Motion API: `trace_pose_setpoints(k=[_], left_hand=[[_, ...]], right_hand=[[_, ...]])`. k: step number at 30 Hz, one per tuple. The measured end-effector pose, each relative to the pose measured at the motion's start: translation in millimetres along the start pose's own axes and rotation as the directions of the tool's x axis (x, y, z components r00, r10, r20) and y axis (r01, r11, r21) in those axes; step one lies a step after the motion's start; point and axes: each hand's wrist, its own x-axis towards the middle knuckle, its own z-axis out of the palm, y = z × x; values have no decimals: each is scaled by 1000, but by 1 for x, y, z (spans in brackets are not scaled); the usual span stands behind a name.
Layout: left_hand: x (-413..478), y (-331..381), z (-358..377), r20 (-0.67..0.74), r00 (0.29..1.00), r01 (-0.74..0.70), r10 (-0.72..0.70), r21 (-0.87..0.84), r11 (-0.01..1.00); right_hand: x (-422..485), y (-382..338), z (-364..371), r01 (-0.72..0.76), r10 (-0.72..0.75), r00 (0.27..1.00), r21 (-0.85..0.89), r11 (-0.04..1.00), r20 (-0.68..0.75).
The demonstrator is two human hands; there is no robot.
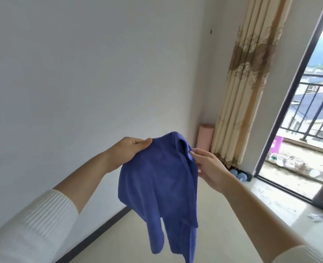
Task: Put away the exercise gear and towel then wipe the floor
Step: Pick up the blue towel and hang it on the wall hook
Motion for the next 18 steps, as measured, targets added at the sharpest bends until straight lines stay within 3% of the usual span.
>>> trace_pose_setpoints(k=[6,13,18], left_hand=[[121,11,5,34,999,-2,3,-21,1000],[291,7,55,-240,961,-105,136,139,985],[388,16,114,-103,994,18,-31,-124,992]], right_hand=[[88,-26,-70,-18,26,996,104,994,-83],[212,-50,-157,13,-13,981,4,1000,-193],[307,-56,-223,-62,32,968,-111,992,-247]])
